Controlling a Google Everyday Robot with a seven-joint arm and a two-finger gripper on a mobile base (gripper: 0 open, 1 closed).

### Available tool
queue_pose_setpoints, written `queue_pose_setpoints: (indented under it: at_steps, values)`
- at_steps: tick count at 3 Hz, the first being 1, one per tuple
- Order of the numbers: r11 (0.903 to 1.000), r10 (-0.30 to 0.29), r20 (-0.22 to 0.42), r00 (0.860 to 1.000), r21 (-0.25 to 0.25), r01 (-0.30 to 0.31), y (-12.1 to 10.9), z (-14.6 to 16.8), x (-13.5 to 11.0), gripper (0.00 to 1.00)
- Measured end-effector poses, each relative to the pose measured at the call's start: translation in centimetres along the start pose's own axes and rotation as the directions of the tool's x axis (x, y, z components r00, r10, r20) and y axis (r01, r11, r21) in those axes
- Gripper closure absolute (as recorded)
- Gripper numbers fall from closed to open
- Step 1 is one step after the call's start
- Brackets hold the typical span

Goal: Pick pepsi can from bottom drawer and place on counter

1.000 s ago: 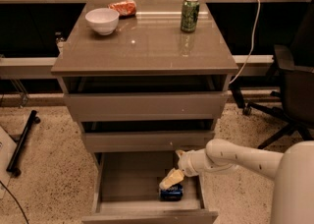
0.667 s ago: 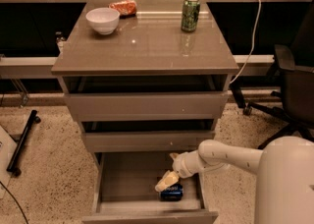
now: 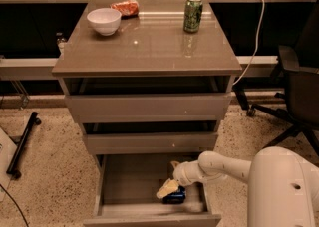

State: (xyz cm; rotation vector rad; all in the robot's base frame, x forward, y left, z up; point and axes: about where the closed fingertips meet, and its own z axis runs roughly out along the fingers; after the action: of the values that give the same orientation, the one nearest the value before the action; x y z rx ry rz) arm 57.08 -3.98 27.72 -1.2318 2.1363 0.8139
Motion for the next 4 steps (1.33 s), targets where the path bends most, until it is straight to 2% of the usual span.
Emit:
queue_pose_setpoints:
  at_steps: [1, 2, 3, 4]
  values:
    - [0.9995, 0.032, -0.003, 0.999, -0.007, -0.032, -0.1, 0.7, 1.3, 0.00]
    - [0.9983, 0.058, -0.043, 0.997, 0.007, -0.058, -0.8, 1.7, 3.9, 0.00]
    - [0.9980, 0.058, -0.063, 0.996, 0.027, -0.057, -1.6, 2.4, 5.8, 0.00]
    - [0.9947, 0.084, -0.060, 0.995, 0.064, -0.080, -3.2, 3.2, 8.4, 0.00]
